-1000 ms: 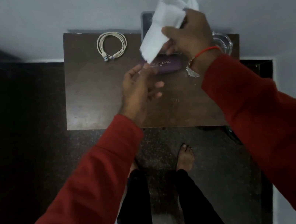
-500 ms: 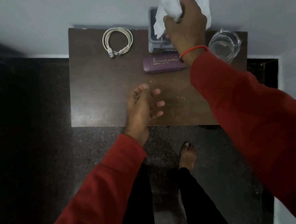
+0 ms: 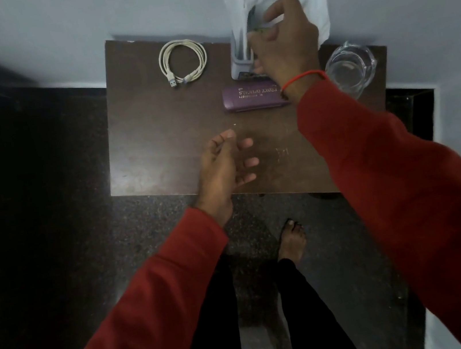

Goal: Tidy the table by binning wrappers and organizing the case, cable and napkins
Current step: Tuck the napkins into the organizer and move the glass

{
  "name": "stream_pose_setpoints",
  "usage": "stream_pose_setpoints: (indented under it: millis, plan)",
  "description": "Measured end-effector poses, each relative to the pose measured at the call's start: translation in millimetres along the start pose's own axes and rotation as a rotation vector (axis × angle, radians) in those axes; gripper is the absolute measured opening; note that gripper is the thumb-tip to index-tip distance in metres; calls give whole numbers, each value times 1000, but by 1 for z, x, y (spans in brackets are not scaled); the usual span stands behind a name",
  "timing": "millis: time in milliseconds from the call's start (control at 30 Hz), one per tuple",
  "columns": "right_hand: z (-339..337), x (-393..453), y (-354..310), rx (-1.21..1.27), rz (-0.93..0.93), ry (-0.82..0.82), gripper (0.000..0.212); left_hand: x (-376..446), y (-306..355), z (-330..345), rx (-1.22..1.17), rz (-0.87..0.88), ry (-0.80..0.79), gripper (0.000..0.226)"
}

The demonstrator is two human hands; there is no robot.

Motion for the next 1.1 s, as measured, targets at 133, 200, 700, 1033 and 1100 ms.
stream_pose_setpoints:
  millis: [133,200,700,1033,1100]
  plan:
    - [-35,-24,-9,-117,-159,65,18,-2,0,4,11,5,-12,23]
    - [-60,-38,-8,-279,-237,125,22,-3,1,8,12,12,-24,18]
    - [-100,-27,105,-398,59,-238,90,-4,1,68,72,67,-108,13]
    - [-149,-29,83,-335,-39,-84,74,-12,-15,92,88,49,-114,12]
    - [-171,-23,77,-370,-80,-16,75,-13,-16,94,94,46,-106,13]
Point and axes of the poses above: each hand's wrist, its own x-axis towards the middle knuckle, its own z-axis out of the palm, y = z × x, the point moved 8 cm from there along x, towards the middle knuckle, and after that the axes turned 4 degrees about x, right-handed, at the moved point
